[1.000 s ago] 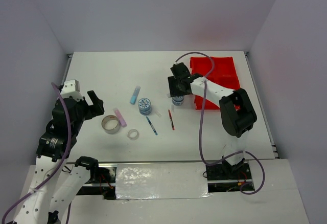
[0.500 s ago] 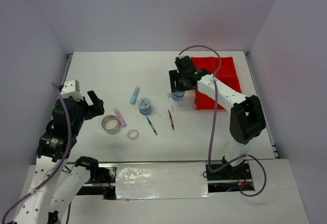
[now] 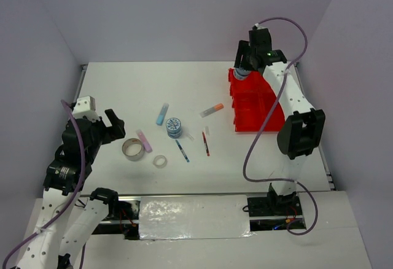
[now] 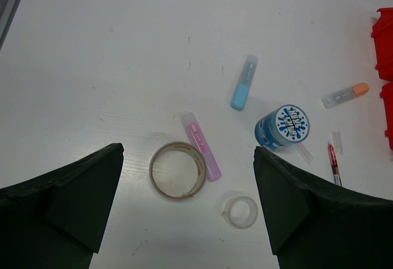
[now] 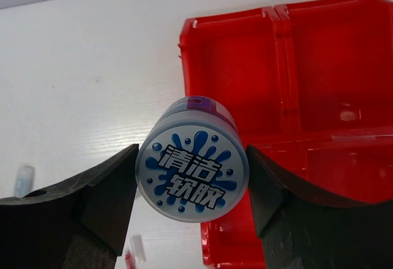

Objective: Sort the stationery into containers
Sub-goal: Place the storage box in the storage box.

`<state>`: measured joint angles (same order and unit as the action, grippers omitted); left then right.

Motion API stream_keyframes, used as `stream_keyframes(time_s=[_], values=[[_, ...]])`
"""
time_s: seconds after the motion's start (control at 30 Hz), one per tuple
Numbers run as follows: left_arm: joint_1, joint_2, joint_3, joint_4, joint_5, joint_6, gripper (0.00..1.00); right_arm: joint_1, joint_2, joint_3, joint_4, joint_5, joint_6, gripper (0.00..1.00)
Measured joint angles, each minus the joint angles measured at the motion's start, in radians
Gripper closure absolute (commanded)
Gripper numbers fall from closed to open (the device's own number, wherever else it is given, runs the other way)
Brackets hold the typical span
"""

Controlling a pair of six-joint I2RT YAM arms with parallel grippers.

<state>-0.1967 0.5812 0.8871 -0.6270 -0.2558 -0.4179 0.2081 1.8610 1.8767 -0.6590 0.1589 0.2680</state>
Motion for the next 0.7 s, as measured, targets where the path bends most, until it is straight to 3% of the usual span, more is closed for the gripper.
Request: stream_keyframes(time_s=[0.3, 0.7], values=[[0.000, 0.010, -0.006, 0.007, 0.021, 0.002, 0.01, -0.016, 0.341, 0.339, -0.091, 0.034, -0.029, 0.99], [0.000, 0.032, -0.006, 0.010, 0.050, 0.005, 0.01, -0.085, 0.447, 0.405, -0.104, -0.014, -0.079, 0.91]])
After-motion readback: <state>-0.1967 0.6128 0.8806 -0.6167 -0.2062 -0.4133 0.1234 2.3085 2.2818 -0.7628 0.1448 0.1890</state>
